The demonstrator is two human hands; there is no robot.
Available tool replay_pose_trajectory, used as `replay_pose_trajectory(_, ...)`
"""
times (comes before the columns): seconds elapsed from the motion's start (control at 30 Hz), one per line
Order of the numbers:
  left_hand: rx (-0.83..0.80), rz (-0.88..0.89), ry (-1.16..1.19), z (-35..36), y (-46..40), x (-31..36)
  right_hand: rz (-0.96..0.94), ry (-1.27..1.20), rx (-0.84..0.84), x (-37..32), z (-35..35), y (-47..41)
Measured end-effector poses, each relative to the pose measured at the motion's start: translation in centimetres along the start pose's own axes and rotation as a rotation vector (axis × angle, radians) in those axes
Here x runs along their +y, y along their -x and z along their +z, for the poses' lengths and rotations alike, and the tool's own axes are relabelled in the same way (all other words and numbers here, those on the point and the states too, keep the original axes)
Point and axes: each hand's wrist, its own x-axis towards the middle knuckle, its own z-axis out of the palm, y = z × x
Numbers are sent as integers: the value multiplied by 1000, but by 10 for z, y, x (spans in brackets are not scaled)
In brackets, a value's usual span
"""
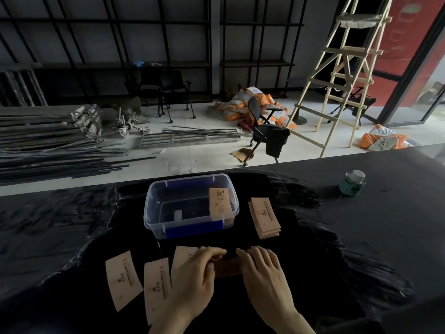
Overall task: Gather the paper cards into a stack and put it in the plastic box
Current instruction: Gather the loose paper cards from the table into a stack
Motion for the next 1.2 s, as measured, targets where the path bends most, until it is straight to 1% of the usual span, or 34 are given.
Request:
replay_pose_trajectory(0.07,136,-95,-76,-8,4,-5,-7,-2,26,-2,0,-2)
replay_pose_trajectory(0.1,177,-152,-166,-13,6,-9,-6,-9,39,-3,1,-2)
replay_pose_trajectory(0.13,178,-216,-277,-18,8,-14,-5,-11,46,-3,2,-2)
replay_pose_trajectory(0.2,87,-340,-435,-24,12,-24,7,-5,51,-2,3,-3)
replay_pose_trajectory(0.23,47,-376,-472,-25,14,-27,9,0,58,-2,3,-3)
replay_pose_trajectory(0.3,18,-390,-514,-26,14,-29,11,7,55,-4,4,-3)
replay_pose_trajectory(0.37,4,-350,-521,-26,11,-26,15,-2,37,-5,4,-3)
replay_pose_trajectory(0.47,-9,-313,-444,-28,3,-20,28,4,11,-5,6,-4)
replay_pose_trajectory(0.6,17,-230,-179,-24,-3,-17,23,39,-51,-3,6,-4)
replay_pose_trajectory(0.67,65,-156,-64,-21,-5,-14,14,60,-75,-5,5,-5)
replay_pose_trajectory(0.73,125,-92,2,-17,-10,-9,24,49,-52,-6,4,-5)
replay_pose_trajectory(0.77,125,-71,17,-15,-12,-5,39,26,-23,-7,3,-6)
replay_pose_trajectory(0.8,98,-55,36,-12,-15,0,56,-5,12,-9,2,-6)
replay_pose_trajectory(0.9,-60,-15,164,-1,-19,10,79,-69,71,-13,0,-8)
replay_pose_trajectory(0.97,-70,-17,261,8,-17,16,47,-79,70,-16,0,-8)
replay_pose_trajectory(1.03,12,-51,306,12,-14,21,18,-65,60,-19,0,-9)
replay_pose_trajectory(1.07,98,-66,304,12,-12,22,11,-62,56,-19,1,-10)
replay_pose_trajectory(1.13,309,-110,243,5,-11,18,5,-39,38,-20,3,-14)
replay_pose_trajectory(1.17,386,-148,199,-2,-10,13,12,-17,22,-20,3,-16)
replay_pose_trajectory(1.2,420,-199,141,-11,-9,6,20,9,8,-21,4,-18)
